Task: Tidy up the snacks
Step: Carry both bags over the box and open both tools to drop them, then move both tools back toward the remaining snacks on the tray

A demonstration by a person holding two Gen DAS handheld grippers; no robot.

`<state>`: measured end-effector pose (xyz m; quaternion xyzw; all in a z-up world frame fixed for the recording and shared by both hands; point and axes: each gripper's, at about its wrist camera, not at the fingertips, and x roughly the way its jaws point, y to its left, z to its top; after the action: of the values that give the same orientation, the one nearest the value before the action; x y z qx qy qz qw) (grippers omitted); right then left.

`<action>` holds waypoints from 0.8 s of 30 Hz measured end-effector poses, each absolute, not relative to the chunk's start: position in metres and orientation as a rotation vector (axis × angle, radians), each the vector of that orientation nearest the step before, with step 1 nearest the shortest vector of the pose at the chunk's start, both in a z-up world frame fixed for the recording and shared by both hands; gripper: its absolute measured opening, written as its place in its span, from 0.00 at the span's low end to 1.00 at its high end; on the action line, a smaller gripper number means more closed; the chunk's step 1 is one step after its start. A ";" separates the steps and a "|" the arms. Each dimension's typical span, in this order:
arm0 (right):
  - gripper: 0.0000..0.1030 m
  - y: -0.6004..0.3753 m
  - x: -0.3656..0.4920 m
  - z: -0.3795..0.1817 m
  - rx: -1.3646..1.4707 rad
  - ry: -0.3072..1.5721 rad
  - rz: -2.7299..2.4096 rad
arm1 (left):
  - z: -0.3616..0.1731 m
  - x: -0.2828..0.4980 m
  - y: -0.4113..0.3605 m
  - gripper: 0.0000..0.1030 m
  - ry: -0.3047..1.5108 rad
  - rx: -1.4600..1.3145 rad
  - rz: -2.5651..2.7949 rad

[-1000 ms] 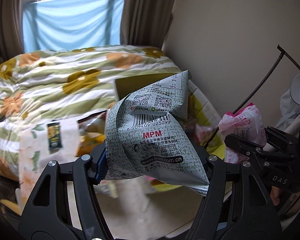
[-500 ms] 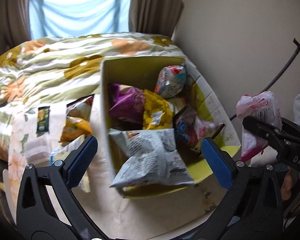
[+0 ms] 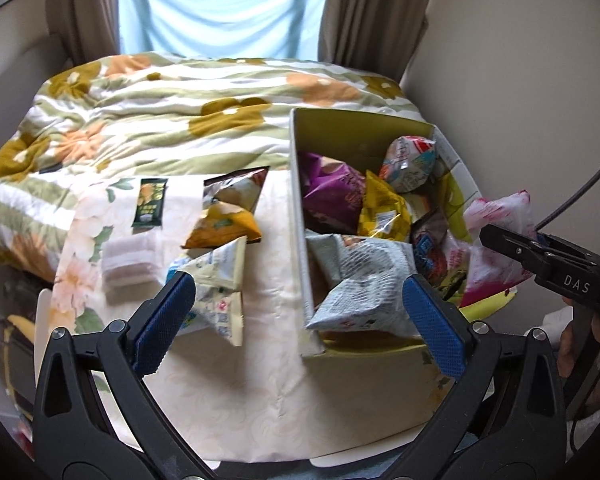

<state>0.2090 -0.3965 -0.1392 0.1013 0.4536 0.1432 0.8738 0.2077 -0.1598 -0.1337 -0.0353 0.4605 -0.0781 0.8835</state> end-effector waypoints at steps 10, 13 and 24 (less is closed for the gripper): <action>0.96 -0.396 0.197 -0.154 0.221 0.919 0.283 | -0.148 0.191 -0.149 0.99 0.988 -0.077 -0.123; 0.96 -0.396 0.192 -0.152 0.205 0.922 0.277 | -0.147 0.187 -0.148 0.99 0.983 -0.080 -0.125; 0.97 -0.388 0.177 -0.114 0.167 0.840 0.298 | -0.122 0.164 -0.125 0.99 0.925 -0.067 -0.070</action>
<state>0.1768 -0.3877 -0.1141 0.0806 0.4056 0.1440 0.8990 0.1642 -0.1247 -0.1217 -0.0323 0.4461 -0.0340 0.8938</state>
